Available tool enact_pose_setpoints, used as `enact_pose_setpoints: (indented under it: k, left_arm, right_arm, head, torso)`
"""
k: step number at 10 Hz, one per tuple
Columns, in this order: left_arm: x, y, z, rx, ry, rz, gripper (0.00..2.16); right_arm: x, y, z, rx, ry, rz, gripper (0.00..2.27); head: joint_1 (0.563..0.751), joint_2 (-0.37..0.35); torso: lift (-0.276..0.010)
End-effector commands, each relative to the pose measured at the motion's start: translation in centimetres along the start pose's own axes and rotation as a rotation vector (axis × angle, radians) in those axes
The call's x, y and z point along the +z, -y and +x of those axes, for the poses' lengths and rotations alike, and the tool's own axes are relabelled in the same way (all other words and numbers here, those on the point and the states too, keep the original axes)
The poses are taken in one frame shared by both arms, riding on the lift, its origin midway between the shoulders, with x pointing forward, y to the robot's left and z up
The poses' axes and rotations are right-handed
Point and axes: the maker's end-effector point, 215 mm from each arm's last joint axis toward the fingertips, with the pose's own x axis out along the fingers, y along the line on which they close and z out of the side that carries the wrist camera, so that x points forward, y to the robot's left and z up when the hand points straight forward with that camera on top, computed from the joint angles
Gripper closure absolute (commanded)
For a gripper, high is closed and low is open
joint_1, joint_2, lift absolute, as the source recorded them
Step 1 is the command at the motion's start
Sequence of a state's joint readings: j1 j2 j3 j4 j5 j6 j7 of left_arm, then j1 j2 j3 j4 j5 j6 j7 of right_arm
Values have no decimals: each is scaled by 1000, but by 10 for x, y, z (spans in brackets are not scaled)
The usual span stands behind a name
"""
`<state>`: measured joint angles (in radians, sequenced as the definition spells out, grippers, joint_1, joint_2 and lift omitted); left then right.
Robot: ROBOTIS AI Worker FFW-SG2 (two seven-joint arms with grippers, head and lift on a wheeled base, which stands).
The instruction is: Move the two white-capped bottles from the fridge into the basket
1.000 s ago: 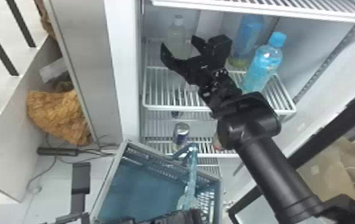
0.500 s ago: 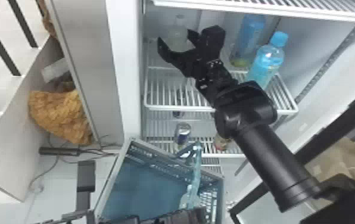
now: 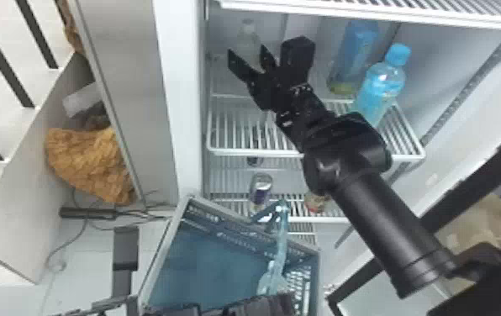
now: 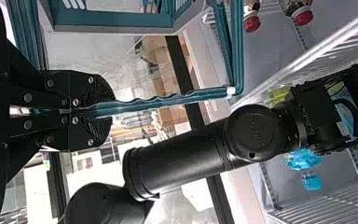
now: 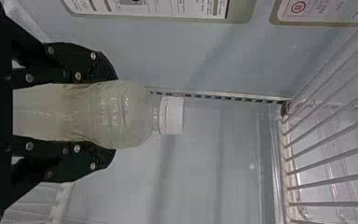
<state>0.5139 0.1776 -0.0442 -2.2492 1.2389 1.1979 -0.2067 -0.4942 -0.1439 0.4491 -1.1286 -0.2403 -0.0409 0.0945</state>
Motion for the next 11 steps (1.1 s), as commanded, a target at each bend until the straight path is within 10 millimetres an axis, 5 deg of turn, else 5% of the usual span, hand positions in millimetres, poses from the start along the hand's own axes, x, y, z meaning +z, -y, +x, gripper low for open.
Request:
enact_pose_setpoints:
  k: [1, 6, 11]
  left_arm:
    - [-2, 0, -1, 0, -2, -3, 1193]
    - [-2, -3, -4, 5, 5, -15, 1194]
    - [-4, -3, -5, 6, 7, -16, 1194]
  right_arm:
    - [5, 1, -3, -12, 14, -2, 892]
    - [40, 38, -41, -113, 103, -28, 892]
    - [54, 23, -90, -116, 111, 28, 892]
  head:
    - [695, -122]
    - [695, -152]
    - [695, -192]
  torso:
    - [0]
    - [0]
    - [0]
